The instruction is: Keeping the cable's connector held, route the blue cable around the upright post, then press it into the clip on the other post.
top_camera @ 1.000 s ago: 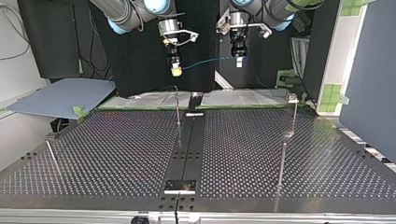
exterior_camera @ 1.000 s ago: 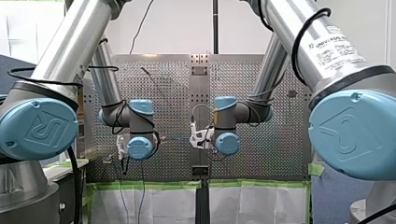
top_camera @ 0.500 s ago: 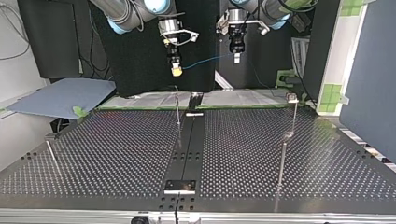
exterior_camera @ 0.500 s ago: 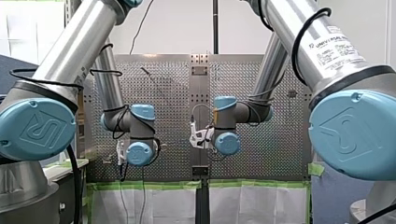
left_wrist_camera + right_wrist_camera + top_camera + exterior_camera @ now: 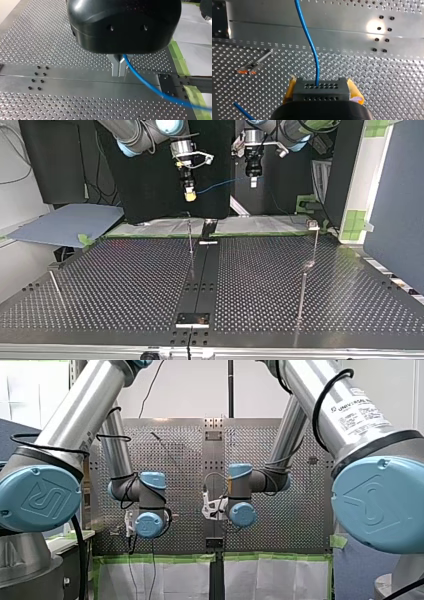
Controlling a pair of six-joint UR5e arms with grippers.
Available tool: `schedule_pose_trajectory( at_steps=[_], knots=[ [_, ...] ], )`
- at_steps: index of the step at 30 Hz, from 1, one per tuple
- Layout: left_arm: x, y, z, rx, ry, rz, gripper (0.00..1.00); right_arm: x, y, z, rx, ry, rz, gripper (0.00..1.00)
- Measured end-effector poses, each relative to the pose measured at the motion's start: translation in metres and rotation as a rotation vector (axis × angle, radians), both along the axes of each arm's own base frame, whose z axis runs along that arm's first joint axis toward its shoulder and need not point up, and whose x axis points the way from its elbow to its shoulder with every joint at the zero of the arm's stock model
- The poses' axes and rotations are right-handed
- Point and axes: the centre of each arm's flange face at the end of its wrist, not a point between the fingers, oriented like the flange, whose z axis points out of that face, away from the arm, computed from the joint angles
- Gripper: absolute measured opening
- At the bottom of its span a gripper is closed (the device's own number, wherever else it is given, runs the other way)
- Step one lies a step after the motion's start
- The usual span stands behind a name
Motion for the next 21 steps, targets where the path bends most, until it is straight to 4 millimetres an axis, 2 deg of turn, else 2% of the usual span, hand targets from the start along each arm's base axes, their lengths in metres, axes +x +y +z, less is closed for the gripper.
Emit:
schedule_pose_trajectory(
  at_steps=[5, 12, 21],
  knots=[
    [0.000, 0.000, 0.000, 0.000, 0.000, 0.000, 0.00, 0.004, 0.016, -0.024, 0.048, 0.060, 0.024, 0.00],
    [0.000, 0.000, 0.000, 0.000, 0.000, 0.000, 0.00, -0.006, 0.030, -0.065, 0.141, 0.165, 0.031, 0.00],
    [0.000, 0.000, 0.000, 0.000, 0.000, 0.000, 0.00, -0.012, 0.035, -0.075, 0.184, 0.212, 0.031, 0.00]
  ],
)
